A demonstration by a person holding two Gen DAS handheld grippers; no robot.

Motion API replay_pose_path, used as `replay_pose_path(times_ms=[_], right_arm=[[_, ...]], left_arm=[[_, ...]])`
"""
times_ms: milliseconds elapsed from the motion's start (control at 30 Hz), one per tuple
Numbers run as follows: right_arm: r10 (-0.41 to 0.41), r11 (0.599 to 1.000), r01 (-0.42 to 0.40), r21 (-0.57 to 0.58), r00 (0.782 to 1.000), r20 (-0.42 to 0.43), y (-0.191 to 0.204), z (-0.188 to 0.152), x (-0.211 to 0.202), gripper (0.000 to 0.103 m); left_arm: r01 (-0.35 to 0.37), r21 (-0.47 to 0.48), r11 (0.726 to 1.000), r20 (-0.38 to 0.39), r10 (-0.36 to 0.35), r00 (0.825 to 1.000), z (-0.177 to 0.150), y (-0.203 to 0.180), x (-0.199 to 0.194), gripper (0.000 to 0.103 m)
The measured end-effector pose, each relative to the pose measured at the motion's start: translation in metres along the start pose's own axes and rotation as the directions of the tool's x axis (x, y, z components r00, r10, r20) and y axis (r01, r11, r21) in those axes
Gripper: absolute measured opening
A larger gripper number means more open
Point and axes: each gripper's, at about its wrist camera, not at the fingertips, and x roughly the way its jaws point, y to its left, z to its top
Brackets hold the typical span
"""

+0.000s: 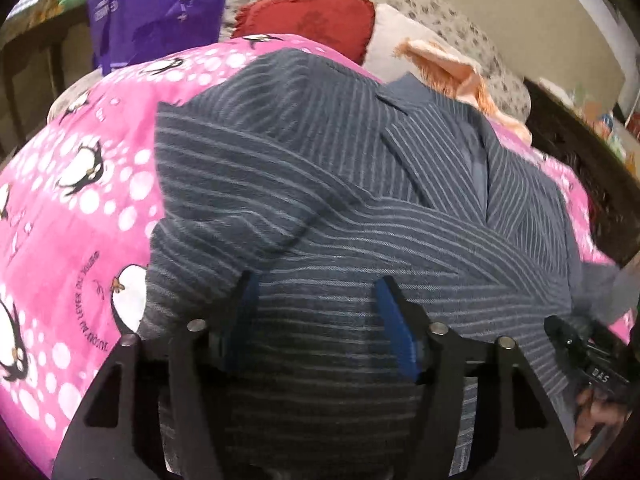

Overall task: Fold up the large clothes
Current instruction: 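Move the right tool to the other sleeve cuff and close on it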

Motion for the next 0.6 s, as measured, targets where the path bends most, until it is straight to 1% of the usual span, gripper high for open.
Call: replay_pose_path(times_ms=[33, 67, 100, 167, 200, 233, 267, 333, 367, 400, 433, 467, 500, 533, 567, 600], right_arm=[[-0.008, 1.0, 0.008, -0.018, 1.0, -0.014, 0.003, 0.001, -0.002, 0.067], [-0.015, 0.999, 0.014, -0.029, 1.0, -0.024, 0.004, 0.001, -0.01, 0.066], [-0.012, 1.0, 0.011, -0.025, 1.0, -0.015, 0.004, 0.002, -0.021, 0.066], [0.001, 1.0, -0.001, -0.01, 0.997, 0.072, -0.013, 0.001, -0.056, 0.066], [-0.011, 1.0, 0.012, 0.0, 0.993, 0.121, -0.027, 0.0, -0.078, 0.067], [-0.041, 0.999, 0.038, 0.023, 0.987, 0.156, -0.049, -0.003, -0.099, 0.067], [-0.063, 0.997, 0.055, 0.049, 0.983, 0.171, -0.067, -0.004, -0.113, 0.067], [-0.134, 0.982, 0.103, 0.159, 0.97, 0.2, -0.129, -0.012, -0.147, 0.067], [-0.182, 0.964, 0.133, 0.229, 0.961, 0.208, -0.164, -0.015, -0.163, 0.067], [-0.233, 0.932, 0.157, 0.326, 0.949, 0.21, -0.206, -0.023, -0.182, 0.067], [-0.261, 0.893, 0.151, 0.424, 0.941, 0.214, -0.245, -0.032, -0.197, 0.067], [-0.272, 0.861, 0.136, 0.491, 0.937, 0.218, -0.271, -0.037, -0.208, 0.067], [-0.292, 0.812, 0.122, 0.571, 0.932, 0.216, -0.303, -0.046, -0.218, 0.067], [-0.292, 0.783, 0.103, 0.614, 0.932, 0.217, -0.323, -0.051, -0.223, 0.067], [-0.268, 0.766, 0.067, 0.64, 0.937, 0.222, -0.34, -0.053, -0.225, 0.067], [-0.23, 0.748, 0.02, 0.663, 0.946, 0.23, -0.356, -0.055, -0.222, 0.067]], left_arm=[[-0.008, -0.002, 1.0, -0.006, 0.008, 1.0, 0.001, -0.001, -0.003, 0.062], [0.0, -0.019, 1.0, -0.005, 0.0, 1.0, 0.002, -0.001, -0.012, 0.062], [0.008, -0.028, 1.0, 0.012, -0.007, 1.0, 0.003, 0.0, -0.022, 0.062], [-0.009, -0.004, 1.0, 0.054, 0.009, 0.999, 0.0, -0.002, -0.045, 0.062], [-0.021, 0.022, 1.0, 0.075, 0.019, 0.997, -0.003, -0.004, -0.055, 0.062], [-0.029, 0.045, 0.999, 0.087, 0.025, 0.996, -0.007, -0.006, -0.062, 0.062], [-0.048, 0.088, 0.995, 0.099, 0.04, 0.994, -0.017, -0.008, -0.072, 0.062], [-0.077, 0.136, 0.988, 0.104, 0.063, 0.993, -0.03, -0.011, -0.078, 0.062], [-0.09, 0.163, 0.982, 0.099, 0.075, 0.992, -0.043, -0.011, -0.079, 0.062], [-0.096, 0.17, 0.981, 0.089, 0.082, 0.993, -0.052, -0.009, -0.077, 0.062], [-0.101, 0.166, 0.981, 0.074, 0.089, 0.993, -0.06, -0.008, -0.074, 0.062], [-0.101, 0.148, 0.984, 0.044, 0.095, 0.995, -0.069, -0.002, -0.067, 0.062], [-0.095, 0.11, 0.989, -0.001, 0.096, 0.995, -0.08, 0.007, -0.057, 0.062], [-0.097, 0.1, 0.99, 0.006, 0.097, 0.995, -0.081, 0.008, -0.057, 0.062], [-0.106, 0.094, 0.99, 0.025, 0.104, 0.994, -0.079, 0.008, -0.06, 0.063], [-0.114, 0.093, 0.989, 0.011, 0.113, 0.993, -0.078, 0.008, -0.057, 0.063]])
